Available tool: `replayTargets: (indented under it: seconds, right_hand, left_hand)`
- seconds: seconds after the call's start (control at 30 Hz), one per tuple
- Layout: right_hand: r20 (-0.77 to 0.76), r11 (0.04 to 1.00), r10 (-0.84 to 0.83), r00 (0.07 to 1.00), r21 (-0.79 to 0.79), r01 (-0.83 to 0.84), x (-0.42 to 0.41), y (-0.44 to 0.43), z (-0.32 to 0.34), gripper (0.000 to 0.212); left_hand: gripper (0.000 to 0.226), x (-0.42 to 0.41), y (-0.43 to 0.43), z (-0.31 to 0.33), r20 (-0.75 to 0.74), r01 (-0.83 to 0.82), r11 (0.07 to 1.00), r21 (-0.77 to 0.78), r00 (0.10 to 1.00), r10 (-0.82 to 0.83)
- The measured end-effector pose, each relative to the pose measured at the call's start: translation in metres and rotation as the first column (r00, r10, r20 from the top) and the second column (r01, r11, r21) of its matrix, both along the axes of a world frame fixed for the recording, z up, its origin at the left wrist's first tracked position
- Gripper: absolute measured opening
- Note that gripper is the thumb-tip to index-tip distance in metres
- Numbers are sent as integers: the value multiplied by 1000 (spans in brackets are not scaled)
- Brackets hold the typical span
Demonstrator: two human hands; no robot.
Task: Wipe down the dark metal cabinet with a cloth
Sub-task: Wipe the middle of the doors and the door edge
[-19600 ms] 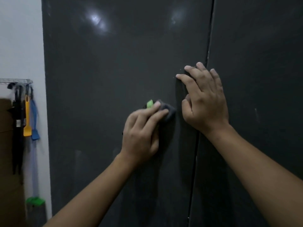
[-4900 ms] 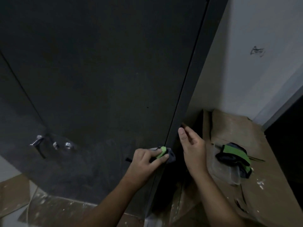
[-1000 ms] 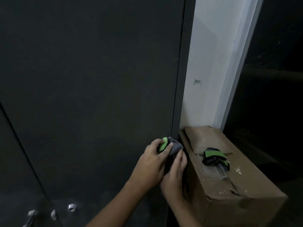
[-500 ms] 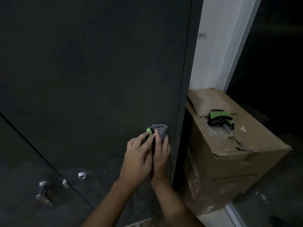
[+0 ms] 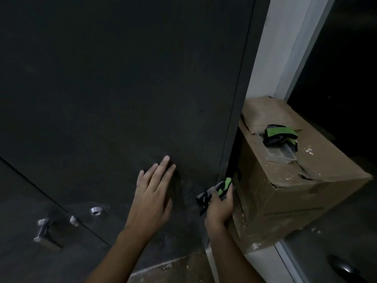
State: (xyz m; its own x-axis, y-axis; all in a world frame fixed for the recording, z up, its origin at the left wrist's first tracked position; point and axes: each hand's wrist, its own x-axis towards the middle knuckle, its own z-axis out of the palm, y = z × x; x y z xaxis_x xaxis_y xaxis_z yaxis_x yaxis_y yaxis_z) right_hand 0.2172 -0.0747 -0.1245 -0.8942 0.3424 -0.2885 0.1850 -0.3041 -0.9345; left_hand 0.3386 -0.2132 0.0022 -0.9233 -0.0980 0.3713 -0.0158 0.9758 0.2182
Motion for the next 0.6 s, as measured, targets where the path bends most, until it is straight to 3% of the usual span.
replayTargets:
  seconds: [0.1, 0.3, 0.37, 0.53, 0.6]
  right_hand:
    - [-93, 997, -69, 993, -40, 66, 13, -19, 32, 74]
    - [-527, 923, 114, 842, 371, 107, 42, -37, 50, 60]
    - [-537, 927, 96, 838, 355, 122, 32, -26, 49, 64]
    - [-396, 970, -160, 904, 107, 218, -14, -7, 84, 61]
    - [-447, 960, -145, 883, 154, 236, -14, -9, 84, 60]
  left_hand:
    - [72, -3, -3, -4, -3, 15, 1000, 28, 1000, -14]
    - [66, -6, -6, -11, -36, 24, 998, 64, 999, -22]
    - [66, -5, -8, -12, -44, 35, 999, 40, 998, -33]
    - [69, -4, -17, -13, -15, 43, 998, -42, 999, -43]
    - [68, -4, -16, -13, -13, 34, 999, -42, 999, -35]
